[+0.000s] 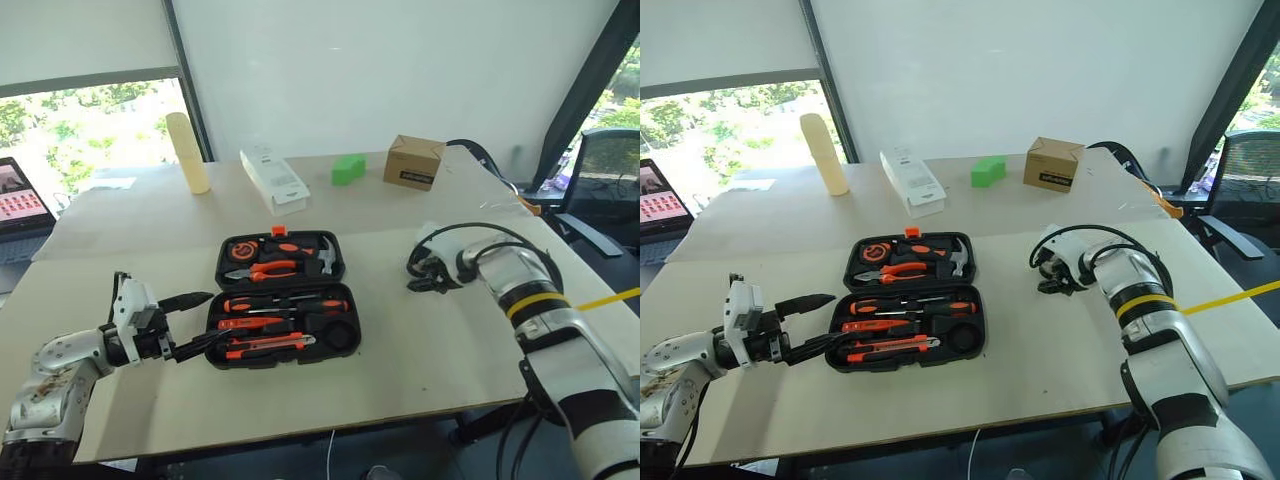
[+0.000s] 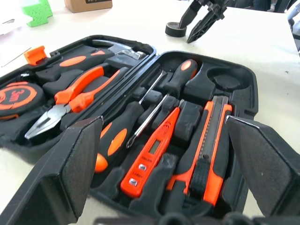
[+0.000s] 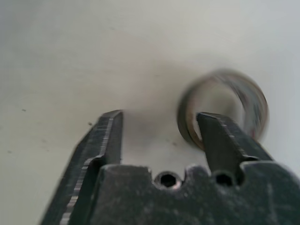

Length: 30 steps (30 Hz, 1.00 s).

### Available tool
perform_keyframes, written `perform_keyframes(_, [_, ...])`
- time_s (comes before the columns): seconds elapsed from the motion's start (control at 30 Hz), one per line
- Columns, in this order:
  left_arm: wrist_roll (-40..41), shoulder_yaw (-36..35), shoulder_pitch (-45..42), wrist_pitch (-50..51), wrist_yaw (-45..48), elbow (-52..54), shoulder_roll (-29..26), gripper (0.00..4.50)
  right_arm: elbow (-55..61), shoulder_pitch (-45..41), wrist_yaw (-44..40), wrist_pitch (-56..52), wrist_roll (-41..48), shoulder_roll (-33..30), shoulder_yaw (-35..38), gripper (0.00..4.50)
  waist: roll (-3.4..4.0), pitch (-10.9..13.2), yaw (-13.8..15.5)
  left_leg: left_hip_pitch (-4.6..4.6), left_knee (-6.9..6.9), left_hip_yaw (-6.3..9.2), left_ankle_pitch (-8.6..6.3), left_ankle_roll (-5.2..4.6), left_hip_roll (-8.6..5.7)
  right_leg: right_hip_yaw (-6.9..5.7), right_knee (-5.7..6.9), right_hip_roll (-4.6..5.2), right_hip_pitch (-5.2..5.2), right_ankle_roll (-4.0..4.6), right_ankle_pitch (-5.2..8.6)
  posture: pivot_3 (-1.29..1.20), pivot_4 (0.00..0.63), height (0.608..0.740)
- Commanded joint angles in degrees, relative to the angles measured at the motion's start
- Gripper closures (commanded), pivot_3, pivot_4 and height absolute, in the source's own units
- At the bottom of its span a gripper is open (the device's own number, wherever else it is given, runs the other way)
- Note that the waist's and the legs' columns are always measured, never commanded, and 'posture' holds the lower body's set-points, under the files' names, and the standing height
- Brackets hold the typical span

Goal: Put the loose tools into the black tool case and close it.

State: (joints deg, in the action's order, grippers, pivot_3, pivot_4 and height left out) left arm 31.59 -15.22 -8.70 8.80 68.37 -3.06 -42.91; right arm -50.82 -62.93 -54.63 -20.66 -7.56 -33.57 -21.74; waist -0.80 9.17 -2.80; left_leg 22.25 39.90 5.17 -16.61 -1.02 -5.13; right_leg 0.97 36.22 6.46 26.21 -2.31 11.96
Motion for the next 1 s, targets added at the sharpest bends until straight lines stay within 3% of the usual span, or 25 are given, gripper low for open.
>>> perform_keyframes(0.03, [0.94,-2.02,0.07,-0.31,-0.23,1.46,-0.47,0.00,-1.03,-1.50,-0.15,4.25,-0.69,0.46,1.72,3.10,0.00,0.00,-0.03,-0.01,0.00,-0.02,0.01,0.02,0.01,0.00,0.01,-0.01,0.00,0.02,-0.02,0.00,0.150,0.740])
perform_keyframes(0.17, [0.98,-2.05,0.37,-0.16,-0.30,1.63,-0.58,0.00,-0.01,-1.20,-3.19,9.34,0.65,0.37,3.25,4.45,0.00,0.00,0.05,-0.01,0.00,-0.05,0.04,0.05,0.00,0.01,0.04,0.00,0.02,0.04,-0.03,0.00,0.150,0.740])
perform_keyframes(0.23, [1.18,-2.10,0.73,-0.13,0.38,1.84,-0.90,0.00,7.24,-0.84,-8.34,7.11,4.89,0.86,5.44,4.45,0.00,0.00,0.05,-0.02,0.00,-0.05,0.04,0.05,0.00,0.01,0.05,0.00,0.02,0.04,-0.03,0.00,0.150,0.740])
perform_keyframes(0.33, [1.60,-2.34,1.66,-0.69,2.90,2.02,-1.84,0.00,30.71,0.54,-18.46,-11.05,17.27,2.77,7.52,4.45,0.03,0.02,-0.54,0.07,-0.02,-0.05,0.04,0.05,0.05,0.02,0.06,-0.02,0.14,0.04,-0.03,0.00,0.150,0.740])
perform_keyframes(0.5, [0.17,-1.10,3.60,-3.50,7.06,3.30,-2.31,0.00,54.39,6.28,-17.66,-26.77,21.76,5.16,-0.06,4.45,-0.11,-0.10,-0.45,0.00,-0.02,0.13,0.00,0.01,0.05,-0.13,0.61,-0.02,0.21,0.11,-0.07,0.00,0.150,0.740])
perform_keyframes(0.67, [-0.36,-0.15,5.25,-4.73,8.59,5.79,-2.61,0.00,61.41,10.76,-14.80,-28.64,17.25,2.06,-8.06,4.45,-0.16,-0.11,1.13,-0.03,0.11,0.14,-0.10,-0.16,-0.16,-0.16,0.51,0.15,0.06,-0.01,-0.14,0.00,0.150,0.740])
perform_keyframes(1.0, [-0.01,-0.49,6.93,-3.84,7.34,7.33,-2.44,0.00,61.39,13.01,-13.52,-25.75,12.83,-2.68,-12.91,4.45,-0.16,-0.11,1.69,-0.19,0.28,0.01,-0.08,-0.11,-0.06,-0.14,0.48,0.05,0.06,0.08,-0.19,0.00,0.150,0.740])
